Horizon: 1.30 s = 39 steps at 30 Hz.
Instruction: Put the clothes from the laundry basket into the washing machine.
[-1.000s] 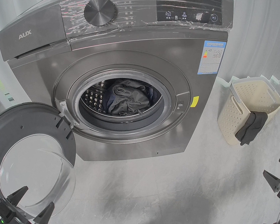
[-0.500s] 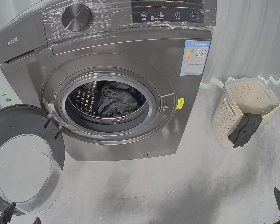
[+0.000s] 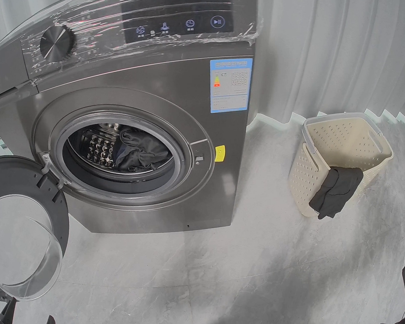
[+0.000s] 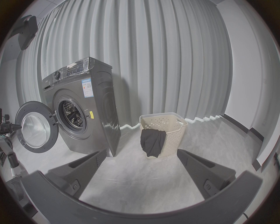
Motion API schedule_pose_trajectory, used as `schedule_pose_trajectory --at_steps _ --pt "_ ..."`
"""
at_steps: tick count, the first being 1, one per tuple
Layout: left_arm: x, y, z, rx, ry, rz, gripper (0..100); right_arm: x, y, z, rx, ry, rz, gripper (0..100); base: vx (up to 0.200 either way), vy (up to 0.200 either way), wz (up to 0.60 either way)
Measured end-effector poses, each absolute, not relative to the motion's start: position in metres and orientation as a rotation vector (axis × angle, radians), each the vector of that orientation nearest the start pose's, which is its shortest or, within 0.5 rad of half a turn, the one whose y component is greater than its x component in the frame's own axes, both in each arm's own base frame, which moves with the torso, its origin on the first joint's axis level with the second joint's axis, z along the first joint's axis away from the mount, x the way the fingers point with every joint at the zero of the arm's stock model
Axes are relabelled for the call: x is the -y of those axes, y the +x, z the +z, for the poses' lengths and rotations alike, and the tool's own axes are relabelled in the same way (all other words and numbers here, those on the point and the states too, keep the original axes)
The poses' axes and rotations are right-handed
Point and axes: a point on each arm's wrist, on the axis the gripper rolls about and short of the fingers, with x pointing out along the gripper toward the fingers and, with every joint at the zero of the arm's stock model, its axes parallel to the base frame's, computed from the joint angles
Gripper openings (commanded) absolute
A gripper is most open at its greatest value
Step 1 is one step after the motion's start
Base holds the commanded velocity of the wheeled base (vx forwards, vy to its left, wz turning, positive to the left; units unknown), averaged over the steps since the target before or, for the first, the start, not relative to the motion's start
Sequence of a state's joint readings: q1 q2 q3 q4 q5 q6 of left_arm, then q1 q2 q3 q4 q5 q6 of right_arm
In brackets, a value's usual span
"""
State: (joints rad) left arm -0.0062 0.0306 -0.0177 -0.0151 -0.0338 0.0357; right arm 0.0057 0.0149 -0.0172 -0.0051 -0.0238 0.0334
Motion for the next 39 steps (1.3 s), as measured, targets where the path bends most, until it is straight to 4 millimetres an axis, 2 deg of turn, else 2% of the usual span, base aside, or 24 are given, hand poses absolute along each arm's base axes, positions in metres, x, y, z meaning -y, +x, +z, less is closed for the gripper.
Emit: schedule_pose_trajectory --at_steps 13,19,39 --pt "0.0007 -0.0233 0.0799 -0.001 0.017 -0.031 100 -0.0004 -0.0233 0.0805 0.005 -0.01 0.027 100 0.0 -0.2 0.0" --pt "0.0007 -0.0233 0.0798 -0.001 0.016 -0.033 100 -0.0005 -0.0233 0.0804 0.005 -0.012 0.029 100 0.0 0.0 0.0" --pt "0.0006 -0.0233 0.08 0.001 0.007 -0.03 100 -0.0004 -0.0232 0.0803 0.003 -0.008 0.029 100 0.0 -0.2 0.0"
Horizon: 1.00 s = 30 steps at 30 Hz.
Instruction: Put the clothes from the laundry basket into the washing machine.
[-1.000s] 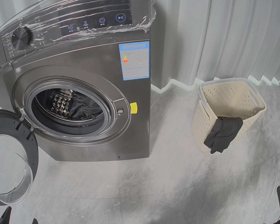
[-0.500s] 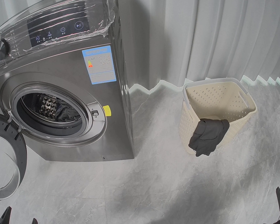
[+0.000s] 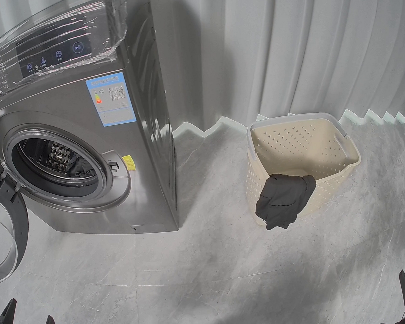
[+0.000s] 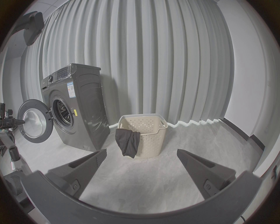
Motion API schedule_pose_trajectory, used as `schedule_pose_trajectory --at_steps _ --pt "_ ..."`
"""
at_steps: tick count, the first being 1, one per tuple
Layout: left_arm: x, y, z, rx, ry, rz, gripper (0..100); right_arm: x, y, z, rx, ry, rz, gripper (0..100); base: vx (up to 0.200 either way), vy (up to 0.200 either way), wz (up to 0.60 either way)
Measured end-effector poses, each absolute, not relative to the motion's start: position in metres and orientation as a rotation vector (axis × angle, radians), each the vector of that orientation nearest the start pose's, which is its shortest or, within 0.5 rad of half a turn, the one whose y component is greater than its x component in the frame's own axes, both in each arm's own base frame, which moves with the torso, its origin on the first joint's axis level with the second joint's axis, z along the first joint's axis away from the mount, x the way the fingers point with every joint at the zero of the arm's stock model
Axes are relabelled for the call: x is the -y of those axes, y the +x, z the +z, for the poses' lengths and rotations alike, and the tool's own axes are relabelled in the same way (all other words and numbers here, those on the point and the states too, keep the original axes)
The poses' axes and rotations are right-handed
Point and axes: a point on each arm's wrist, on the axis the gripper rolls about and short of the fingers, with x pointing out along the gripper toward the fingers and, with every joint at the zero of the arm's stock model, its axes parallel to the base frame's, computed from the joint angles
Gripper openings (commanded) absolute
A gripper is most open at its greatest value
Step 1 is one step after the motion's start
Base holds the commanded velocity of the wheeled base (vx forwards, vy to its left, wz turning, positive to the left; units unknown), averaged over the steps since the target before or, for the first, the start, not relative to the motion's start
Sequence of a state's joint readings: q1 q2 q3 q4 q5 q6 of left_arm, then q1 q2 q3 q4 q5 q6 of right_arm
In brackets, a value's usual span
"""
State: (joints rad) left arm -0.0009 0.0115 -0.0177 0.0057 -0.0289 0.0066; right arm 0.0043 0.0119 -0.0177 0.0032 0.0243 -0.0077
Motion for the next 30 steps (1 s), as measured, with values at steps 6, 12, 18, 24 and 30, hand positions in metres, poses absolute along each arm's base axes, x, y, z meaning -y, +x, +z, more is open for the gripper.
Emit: schedule_pose_trajectory --at_steps 6,12,18,24,30 --pt "0.0006 -0.0232 0.0801 0.0 0.007 -0.031 100 -0.0004 -0.0232 0.0803 0.002 -0.008 0.029 100 0.0 -0.2 0.0" --pt "0.0006 -0.0232 0.0801 -0.001 0.007 -0.03 100 -0.0004 -0.0232 0.0803 0.002 -0.007 0.029 100 0.0 -0.033 0.0" --pt "0.0006 -0.0231 0.08 -0.002 0.007 -0.031 100 -0.0004 -0.0231 0.0803 0.002 -0.009 0.028 100 0.0 0.0 0.0" --pt "0.0006 -0.0231 0.0799 -0.004 0.009 -0.031 100 -0.0004 -0.0231 0.0805 0.002 -0.01 0.028 100 0.0 -0.167 0.0" --pt "0.0006 -0.0231 0.08 -0.002 0.009 -0.031 100 -0.0004 -0.0231 0.0804 0.001 -0.011 0.029 100 0.0 -0.2 0.0"
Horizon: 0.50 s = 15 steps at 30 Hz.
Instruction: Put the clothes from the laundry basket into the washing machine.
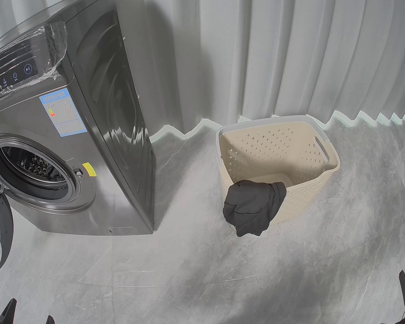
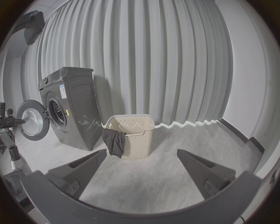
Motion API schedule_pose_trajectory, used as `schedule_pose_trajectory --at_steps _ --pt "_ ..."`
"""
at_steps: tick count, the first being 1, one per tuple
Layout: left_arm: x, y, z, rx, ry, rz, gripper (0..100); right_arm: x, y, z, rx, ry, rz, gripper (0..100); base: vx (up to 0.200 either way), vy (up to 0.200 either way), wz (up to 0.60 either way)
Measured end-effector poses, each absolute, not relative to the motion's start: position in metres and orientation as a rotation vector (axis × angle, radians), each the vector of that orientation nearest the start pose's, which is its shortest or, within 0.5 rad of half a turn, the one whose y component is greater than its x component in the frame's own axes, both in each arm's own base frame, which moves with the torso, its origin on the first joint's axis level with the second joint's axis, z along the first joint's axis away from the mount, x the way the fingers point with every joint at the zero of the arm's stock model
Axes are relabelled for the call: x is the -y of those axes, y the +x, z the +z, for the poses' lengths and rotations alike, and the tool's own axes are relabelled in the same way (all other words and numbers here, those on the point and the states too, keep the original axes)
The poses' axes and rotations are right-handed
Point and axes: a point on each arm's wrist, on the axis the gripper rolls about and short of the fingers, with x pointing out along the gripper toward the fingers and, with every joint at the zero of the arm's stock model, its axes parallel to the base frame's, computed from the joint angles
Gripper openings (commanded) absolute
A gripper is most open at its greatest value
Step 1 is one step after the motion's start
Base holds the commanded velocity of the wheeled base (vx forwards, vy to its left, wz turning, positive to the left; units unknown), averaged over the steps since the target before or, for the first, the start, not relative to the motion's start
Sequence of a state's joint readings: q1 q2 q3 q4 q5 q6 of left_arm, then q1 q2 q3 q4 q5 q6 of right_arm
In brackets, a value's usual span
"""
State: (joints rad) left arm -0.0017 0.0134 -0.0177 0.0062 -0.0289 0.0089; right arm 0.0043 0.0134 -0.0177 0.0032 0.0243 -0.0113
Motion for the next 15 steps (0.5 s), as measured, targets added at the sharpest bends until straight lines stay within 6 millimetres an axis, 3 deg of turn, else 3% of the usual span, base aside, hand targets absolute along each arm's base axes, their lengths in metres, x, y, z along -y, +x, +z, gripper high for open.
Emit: schedule_pose_trajectory --at_steps 7,15 --pt "0.0006 -0.0231 0.0801 -0.002 0.009 -0.031 100 -0.0004 -0.0231 0.0803 0.0 -0.012 0.029 100 0.0 -0.2 0.0" --pt "0.0006 -0.023 0.08 -0.003 0.012 -0.031 100 -0.0004 -0.023 0.0805 0.001 -0.009 0.028 100 0.0 0.0 0.0"
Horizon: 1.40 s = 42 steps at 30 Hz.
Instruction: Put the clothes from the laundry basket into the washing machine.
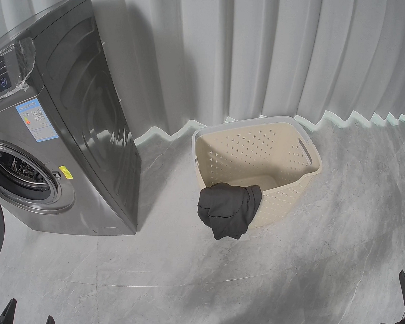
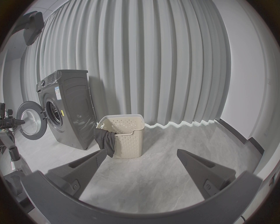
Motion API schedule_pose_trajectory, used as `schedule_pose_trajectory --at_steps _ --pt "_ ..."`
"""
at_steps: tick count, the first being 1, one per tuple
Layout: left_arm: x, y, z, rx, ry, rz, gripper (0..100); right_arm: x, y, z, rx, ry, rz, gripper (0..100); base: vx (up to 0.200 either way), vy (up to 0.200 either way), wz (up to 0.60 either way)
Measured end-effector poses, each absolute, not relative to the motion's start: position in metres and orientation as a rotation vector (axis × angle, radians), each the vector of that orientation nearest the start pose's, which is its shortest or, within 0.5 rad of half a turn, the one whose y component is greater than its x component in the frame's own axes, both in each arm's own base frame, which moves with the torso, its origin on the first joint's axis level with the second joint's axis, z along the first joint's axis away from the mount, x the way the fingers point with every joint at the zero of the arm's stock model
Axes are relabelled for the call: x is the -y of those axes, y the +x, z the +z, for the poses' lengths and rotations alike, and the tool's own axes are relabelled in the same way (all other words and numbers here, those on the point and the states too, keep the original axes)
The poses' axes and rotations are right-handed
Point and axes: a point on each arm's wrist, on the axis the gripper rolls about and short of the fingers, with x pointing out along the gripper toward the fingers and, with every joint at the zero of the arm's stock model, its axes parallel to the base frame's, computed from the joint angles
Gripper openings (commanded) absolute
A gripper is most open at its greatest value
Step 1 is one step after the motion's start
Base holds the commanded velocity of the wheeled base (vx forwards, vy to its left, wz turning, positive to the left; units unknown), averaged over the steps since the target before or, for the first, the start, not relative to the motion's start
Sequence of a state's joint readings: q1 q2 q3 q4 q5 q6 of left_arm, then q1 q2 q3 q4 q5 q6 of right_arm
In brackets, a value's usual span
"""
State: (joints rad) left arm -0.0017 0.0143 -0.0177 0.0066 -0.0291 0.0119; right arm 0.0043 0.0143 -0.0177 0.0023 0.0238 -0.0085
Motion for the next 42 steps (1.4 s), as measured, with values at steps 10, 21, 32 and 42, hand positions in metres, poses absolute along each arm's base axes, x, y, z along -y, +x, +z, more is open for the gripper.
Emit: schedule_pose_trajectory --at_steps 10,21,32,42 --pt "0.001 -0.023 0.08 -0.003 0.011 -0.031 100 0.0 -0.024 0.086 0.038 -0.008 0.028 100 0.12 0.0 0.0" --pt "0.001 -0.023 0.08 -0.003 0.011 -0.031 100 -0.002 -0.017 0.136 0.019 0.008 0.11 100 0.0 0.0 0.0" --pt "0.001 -0.023 0.08 -0.004 0.011 -0.031 100 -0.012 0.057 0.15 -0.281 0.067 0.312 100 0.0 0.0 0.0" --pt "0.001 -0.023 0.08 -0.005 0.011 -0.031 100 -0.05 0.136 0.142 -0.413 0.155 0.429 100 0.0 0.0 0.0"
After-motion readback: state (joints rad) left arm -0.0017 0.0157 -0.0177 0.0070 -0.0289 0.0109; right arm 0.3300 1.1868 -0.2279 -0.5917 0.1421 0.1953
